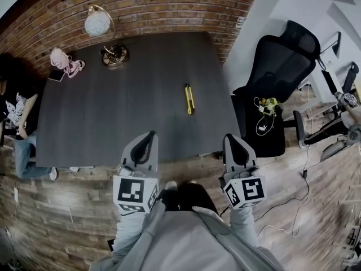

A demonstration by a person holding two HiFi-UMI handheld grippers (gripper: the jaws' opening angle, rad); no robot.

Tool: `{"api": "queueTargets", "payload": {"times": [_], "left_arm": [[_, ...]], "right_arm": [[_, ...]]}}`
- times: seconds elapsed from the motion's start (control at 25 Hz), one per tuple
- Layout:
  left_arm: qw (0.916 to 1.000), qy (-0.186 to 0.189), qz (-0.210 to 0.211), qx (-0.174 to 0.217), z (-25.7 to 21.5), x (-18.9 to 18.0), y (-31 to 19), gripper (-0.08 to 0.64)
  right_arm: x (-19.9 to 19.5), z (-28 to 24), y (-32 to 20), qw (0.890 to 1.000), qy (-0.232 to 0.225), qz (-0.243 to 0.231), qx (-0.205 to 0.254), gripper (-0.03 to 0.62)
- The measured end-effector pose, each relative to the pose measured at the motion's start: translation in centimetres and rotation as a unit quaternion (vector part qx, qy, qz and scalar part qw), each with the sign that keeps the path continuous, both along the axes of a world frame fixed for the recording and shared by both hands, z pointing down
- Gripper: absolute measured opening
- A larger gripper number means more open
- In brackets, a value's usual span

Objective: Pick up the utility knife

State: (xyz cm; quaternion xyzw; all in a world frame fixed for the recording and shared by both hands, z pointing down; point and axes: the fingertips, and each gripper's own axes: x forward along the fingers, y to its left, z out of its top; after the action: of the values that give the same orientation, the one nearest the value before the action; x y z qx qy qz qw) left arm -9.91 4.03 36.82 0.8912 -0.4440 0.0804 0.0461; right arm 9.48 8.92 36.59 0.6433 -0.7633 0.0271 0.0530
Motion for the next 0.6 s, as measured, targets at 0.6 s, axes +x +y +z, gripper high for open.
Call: {"api": "queueTargets", "payload": {"times": [0.6], "left_arm": [[0.9995,-0.002,-0.03,-0.006,1.0,2.8,-10.7,0.018]], "right_arm": [[3.1,1.9,-11.9,0.999,0.001,-0.03,-0.02,0.018]]}}
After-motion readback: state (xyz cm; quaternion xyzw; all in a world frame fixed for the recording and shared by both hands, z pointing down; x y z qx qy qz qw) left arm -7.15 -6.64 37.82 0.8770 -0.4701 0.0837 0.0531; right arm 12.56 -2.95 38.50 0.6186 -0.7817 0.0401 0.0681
